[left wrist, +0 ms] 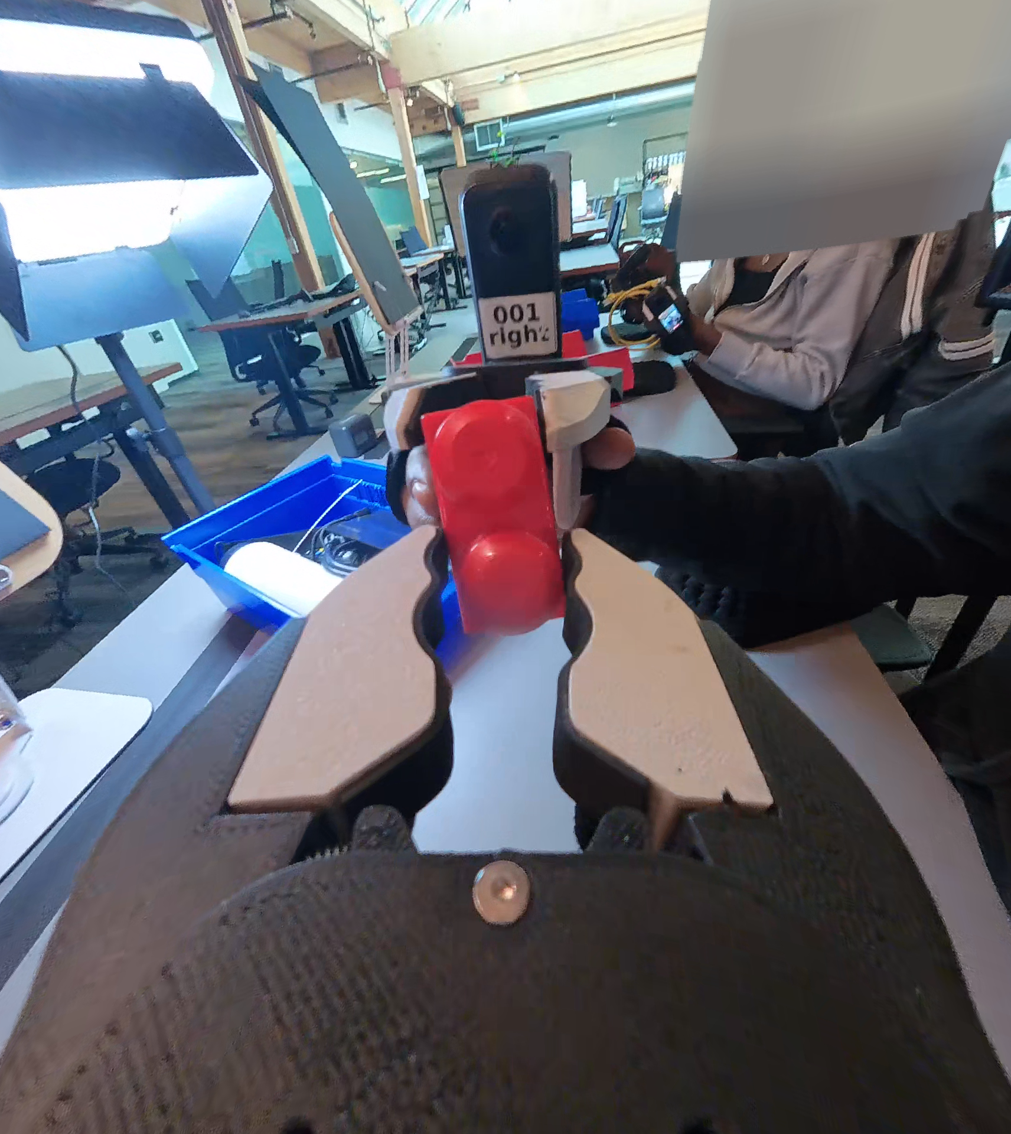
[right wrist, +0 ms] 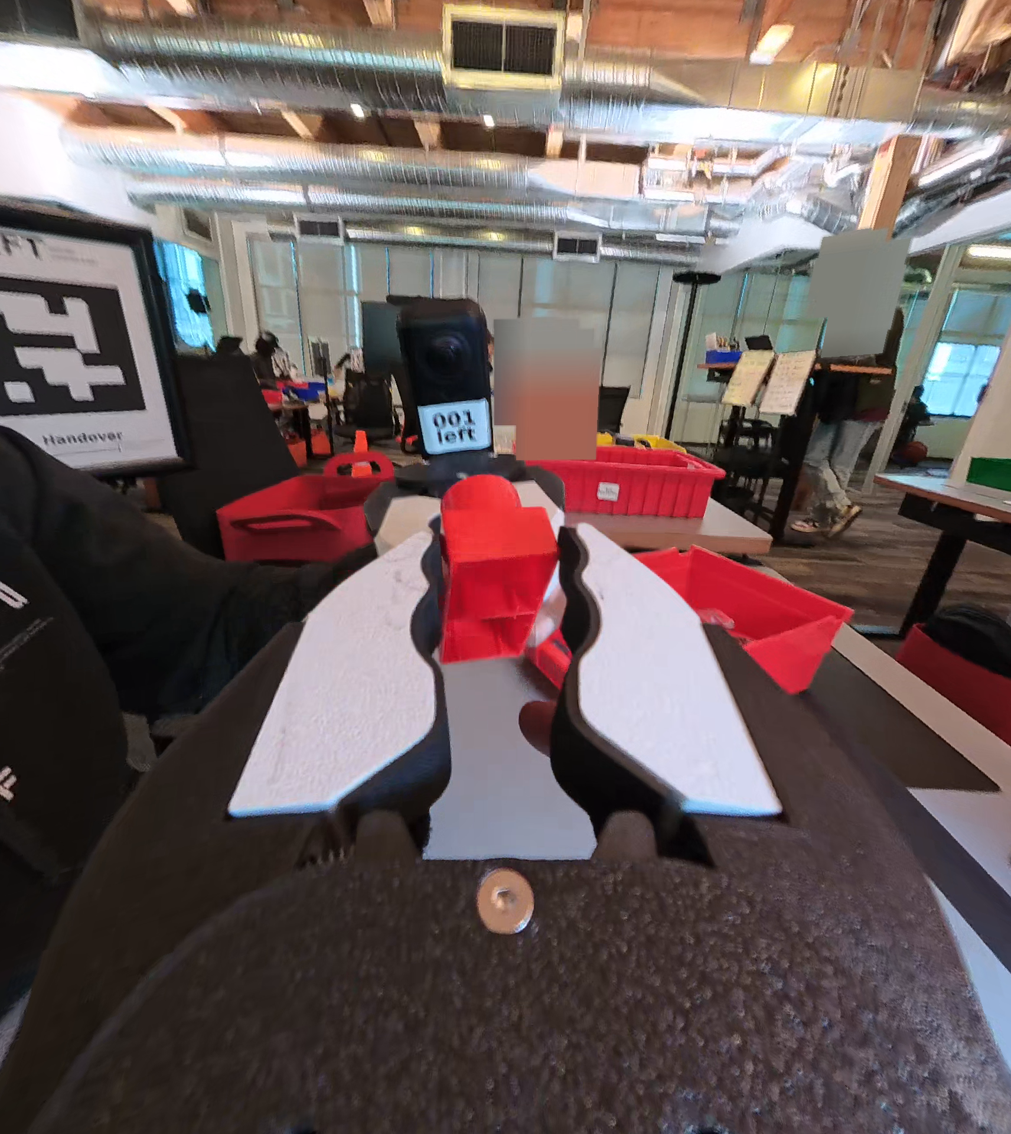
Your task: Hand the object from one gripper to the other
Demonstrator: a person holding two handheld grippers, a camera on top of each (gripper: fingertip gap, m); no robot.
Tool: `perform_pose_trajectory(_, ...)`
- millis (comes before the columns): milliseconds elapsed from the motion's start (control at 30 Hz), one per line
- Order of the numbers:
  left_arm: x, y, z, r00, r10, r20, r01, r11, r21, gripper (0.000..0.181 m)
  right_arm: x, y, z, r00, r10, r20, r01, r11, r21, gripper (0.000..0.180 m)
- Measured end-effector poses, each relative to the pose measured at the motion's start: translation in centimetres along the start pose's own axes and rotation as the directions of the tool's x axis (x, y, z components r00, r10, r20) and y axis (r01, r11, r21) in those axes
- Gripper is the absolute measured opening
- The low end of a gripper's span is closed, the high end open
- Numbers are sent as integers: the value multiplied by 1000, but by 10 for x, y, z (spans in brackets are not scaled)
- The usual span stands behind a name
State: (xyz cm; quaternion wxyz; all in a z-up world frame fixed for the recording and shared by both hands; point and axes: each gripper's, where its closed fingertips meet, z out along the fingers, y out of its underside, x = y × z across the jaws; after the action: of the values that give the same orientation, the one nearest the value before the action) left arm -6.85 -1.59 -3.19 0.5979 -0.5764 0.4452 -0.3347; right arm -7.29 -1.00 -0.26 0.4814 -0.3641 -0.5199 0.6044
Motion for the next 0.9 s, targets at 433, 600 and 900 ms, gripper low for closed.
perform_pose_trajectory(433, 1, 71, -17, 989, 143, -38, -143, 849, -509, 35, -5, 79, 1, 938, -344, 38, 302, 760, -576, 28)
perform_pose_trajectory(600, 12, 78, -22, 985, 120, -123, -166, 843, -512, 35, -15, 85, 4, 958, -273, 92, 277, 784, -555, 28)
perform_pose_trajectory(900, -9, 16, -24, 993, 118, 12, -115, 982, -147, 34, 3, 38, 3, 978, -204, -47, 182, 939, -293, 27)
